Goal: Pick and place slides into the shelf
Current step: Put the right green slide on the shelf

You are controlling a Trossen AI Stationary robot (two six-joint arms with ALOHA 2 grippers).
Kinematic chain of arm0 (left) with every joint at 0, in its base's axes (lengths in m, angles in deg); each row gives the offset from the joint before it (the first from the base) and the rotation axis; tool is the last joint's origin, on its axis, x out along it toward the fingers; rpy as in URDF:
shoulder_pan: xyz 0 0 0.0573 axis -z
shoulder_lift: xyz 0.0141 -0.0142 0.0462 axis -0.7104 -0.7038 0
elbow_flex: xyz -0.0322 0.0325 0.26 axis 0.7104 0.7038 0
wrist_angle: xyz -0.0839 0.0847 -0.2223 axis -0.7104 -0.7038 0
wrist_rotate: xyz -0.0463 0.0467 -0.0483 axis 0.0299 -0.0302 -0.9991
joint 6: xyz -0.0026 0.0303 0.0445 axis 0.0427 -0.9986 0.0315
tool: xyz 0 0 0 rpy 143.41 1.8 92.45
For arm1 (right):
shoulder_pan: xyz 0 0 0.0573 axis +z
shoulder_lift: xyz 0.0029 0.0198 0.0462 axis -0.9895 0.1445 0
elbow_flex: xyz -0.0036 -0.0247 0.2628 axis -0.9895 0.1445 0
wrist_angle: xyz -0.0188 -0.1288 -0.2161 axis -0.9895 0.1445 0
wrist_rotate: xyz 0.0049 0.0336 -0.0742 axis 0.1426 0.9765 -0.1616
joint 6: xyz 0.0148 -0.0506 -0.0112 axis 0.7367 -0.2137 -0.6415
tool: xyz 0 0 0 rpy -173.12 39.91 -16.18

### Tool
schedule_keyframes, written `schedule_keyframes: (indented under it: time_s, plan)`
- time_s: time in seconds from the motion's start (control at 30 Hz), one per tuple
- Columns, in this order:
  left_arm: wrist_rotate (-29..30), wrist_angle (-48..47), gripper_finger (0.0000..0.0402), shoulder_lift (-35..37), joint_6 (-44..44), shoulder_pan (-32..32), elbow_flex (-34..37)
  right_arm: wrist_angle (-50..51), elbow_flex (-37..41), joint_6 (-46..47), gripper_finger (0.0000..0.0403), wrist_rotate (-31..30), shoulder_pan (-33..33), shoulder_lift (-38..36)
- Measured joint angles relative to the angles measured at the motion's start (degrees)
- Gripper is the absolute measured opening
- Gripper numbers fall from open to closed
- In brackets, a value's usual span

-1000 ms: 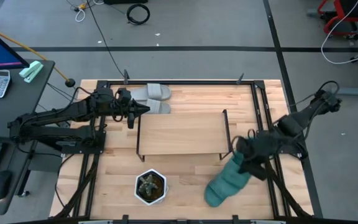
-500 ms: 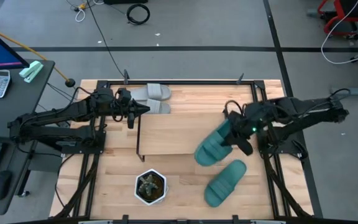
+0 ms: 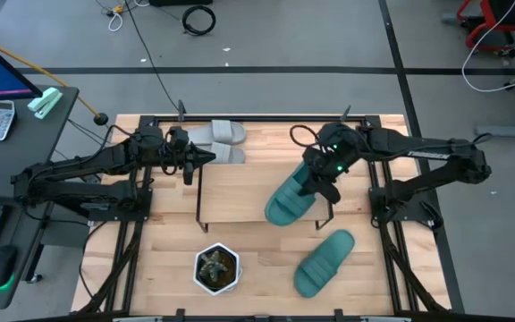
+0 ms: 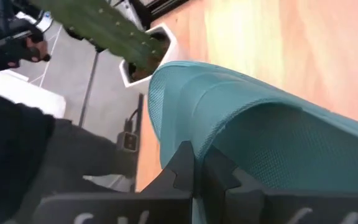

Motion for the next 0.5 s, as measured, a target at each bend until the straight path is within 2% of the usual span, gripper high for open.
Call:
schedule_keyframes:
  time_s: [0.27, 0.5]
  plan:
    - [0.0, 0.0, 0.0025, 0.0, 0.0, 0.0, 0.0, -1.0, -6.5, -2.7, 0.001, -0.5, -3.2, 0.7]
    - [0.7, 0.0, 0.0032, 0.0, -0.1, 0.0, 0.0, -0.9, -13.4, -1.2, 0.001, -8.9, -4.7, 0.7]
